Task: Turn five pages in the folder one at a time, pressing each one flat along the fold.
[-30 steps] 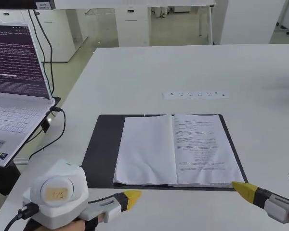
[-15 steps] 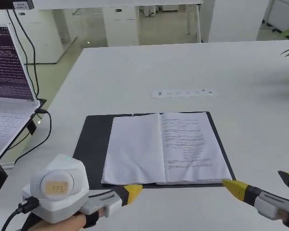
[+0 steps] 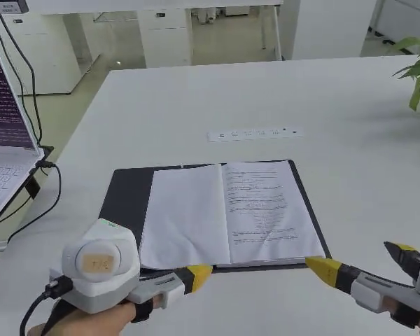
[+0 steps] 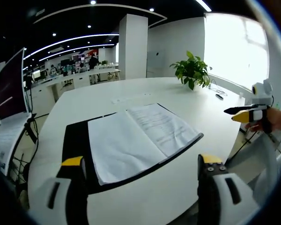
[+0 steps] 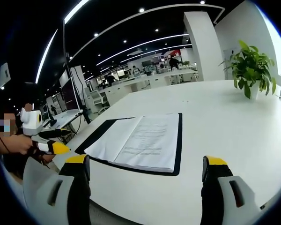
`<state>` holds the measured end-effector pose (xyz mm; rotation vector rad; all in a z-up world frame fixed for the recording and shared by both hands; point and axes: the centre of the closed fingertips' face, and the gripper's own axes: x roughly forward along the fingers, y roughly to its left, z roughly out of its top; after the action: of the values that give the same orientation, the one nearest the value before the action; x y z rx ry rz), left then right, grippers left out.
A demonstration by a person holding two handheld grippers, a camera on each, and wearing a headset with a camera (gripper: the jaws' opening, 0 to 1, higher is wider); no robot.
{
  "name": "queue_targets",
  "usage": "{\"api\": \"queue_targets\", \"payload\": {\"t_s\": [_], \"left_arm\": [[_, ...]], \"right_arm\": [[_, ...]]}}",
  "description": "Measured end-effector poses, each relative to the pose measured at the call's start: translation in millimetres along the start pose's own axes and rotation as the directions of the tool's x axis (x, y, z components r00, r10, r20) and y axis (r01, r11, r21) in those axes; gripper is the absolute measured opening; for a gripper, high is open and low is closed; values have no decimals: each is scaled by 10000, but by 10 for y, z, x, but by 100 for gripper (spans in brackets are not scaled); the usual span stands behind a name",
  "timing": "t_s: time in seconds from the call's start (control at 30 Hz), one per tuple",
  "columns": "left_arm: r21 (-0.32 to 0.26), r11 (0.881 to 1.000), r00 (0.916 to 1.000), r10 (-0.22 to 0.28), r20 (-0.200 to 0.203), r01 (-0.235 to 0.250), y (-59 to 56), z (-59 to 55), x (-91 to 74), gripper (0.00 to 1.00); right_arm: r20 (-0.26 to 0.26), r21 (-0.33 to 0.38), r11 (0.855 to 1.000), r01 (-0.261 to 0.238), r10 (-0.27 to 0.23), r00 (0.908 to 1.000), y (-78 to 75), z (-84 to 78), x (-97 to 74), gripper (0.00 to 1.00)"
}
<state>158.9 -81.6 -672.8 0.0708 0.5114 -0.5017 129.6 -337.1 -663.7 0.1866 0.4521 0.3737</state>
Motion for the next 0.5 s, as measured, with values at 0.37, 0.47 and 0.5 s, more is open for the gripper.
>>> {"api": "queue_targets", "payload": {"t_s": [0.37, 0.47, 0.5], "left_arm": [[477, 9963, 9973, -708, -206, 718, -281, 66, 317, 99], [455, 9954, 9961, -830, -281, 843, -337, 73, 367, 99], [451, 9949, 9956, -887, -290, 899, -360, 75, 393, 99]], "right_arm": [[206, 215, 9995, 219, -224, 9995, -17, -7, -104, 100], [236, 301, 9991, 283, -290, 9993, -26, -6, -131, 100], [270, 292, 9991, 320, -328, 9991, -26, -4, -146, 100]]}}
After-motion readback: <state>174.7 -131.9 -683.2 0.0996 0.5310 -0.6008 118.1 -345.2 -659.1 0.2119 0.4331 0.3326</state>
